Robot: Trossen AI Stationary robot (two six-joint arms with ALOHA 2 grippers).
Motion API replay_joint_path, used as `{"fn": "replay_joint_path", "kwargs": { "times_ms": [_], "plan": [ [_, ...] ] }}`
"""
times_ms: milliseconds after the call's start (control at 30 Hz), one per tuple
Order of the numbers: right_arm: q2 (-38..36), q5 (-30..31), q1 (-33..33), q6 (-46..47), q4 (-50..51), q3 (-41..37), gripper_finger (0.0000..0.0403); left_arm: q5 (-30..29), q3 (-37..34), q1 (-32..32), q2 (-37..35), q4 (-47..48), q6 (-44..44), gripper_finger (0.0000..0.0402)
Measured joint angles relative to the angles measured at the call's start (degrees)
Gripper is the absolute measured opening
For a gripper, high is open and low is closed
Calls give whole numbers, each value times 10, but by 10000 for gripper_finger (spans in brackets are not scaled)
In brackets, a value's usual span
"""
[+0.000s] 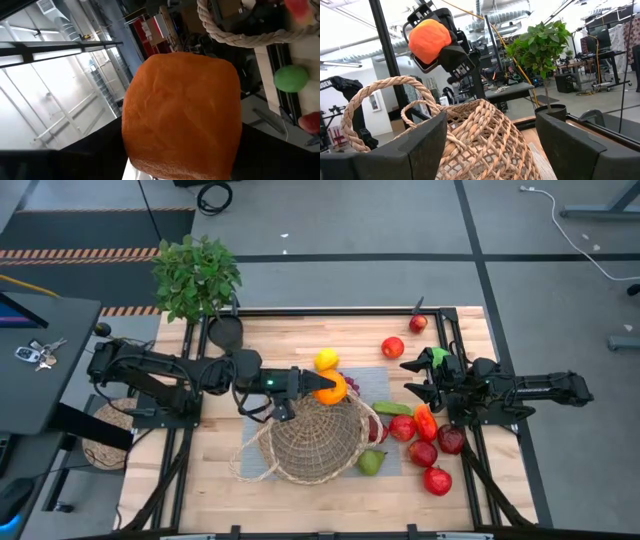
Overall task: Build produce basket
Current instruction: Put the orange into the brown basket
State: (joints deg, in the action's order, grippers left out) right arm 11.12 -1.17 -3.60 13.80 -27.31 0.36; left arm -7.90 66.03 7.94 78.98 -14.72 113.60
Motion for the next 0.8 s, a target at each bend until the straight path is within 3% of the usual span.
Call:
{"fn": "replay_joint_path", "kwargs": {
  "times_ms": [133, 233, 667, 800],
  "plan": [
    [0, 0, 0, 0, 0, 0, 308, 0, 0, 0, 0, 0, -15, 268],
    [0, 0, 0, 0, 0, 0, 308, 0, 0, 0, 0, 0, -83, 268],
    [0, 0, 0, 0, 0, 0, 308, 0, 0, 2, 0, 0, -743, 270],
    [0, 0, 0, 0, 0, 0, 308, 0, 0, 3, 0, 1, -904, 270]
  ]
}}
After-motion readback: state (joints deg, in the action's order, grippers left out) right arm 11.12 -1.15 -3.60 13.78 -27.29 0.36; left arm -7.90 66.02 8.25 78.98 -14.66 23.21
